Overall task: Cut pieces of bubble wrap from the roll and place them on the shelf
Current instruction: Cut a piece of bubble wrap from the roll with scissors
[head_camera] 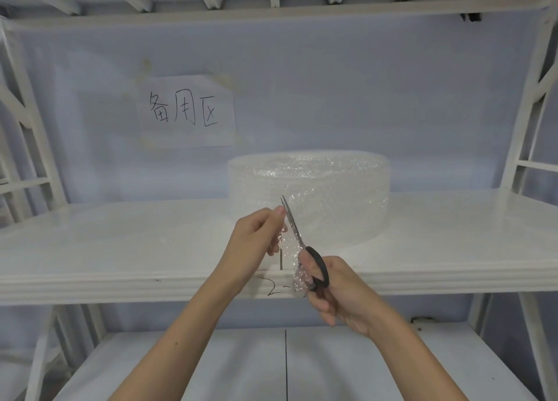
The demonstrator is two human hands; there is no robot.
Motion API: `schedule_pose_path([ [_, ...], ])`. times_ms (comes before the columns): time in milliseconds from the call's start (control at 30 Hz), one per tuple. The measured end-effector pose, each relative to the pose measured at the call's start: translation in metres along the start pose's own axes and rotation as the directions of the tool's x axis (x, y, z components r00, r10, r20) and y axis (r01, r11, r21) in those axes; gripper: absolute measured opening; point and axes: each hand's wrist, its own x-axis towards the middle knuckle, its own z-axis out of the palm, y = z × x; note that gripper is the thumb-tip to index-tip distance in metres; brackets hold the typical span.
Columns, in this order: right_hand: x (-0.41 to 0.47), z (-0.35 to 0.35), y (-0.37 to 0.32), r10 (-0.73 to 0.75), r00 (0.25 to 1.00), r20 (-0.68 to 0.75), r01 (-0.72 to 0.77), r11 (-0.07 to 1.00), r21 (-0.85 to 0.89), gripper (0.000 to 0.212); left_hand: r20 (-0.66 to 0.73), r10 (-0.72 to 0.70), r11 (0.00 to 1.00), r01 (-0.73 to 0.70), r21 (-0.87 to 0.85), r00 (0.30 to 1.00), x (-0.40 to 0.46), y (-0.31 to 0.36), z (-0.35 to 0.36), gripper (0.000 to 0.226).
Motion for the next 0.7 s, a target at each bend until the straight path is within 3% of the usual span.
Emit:
schedule_pose_path([
  [267, 0.004, 0.005, 0.004, -0.035, 0.999, 0.021, 0.033, 0.995, 0.09, 0.052, 0.044, 0.013, 1.0, -0.012, -0.015, 0.999, -0.004, -0.007, 0.007, 0.04],
  [533, 0.008, -0.003, -0.005, -0.026, 1.0, -0.007, 0.026, 0.999, -0.045, 0.055, 0.037, 0.019, 0.999, -0.018, -0.032, 0.999, -0.003, -0.006, 0.005, 0.036],
  [700, 0.014, -0.005, -0.005, -0.055, 0.998, 0.021, 0.054, 0.998, 0.044, 0.062, 0.094, 0.021, 1.0, -0.021, -0.003, 0.995, -0.009, -0.009, 0.008, 0.035],
])
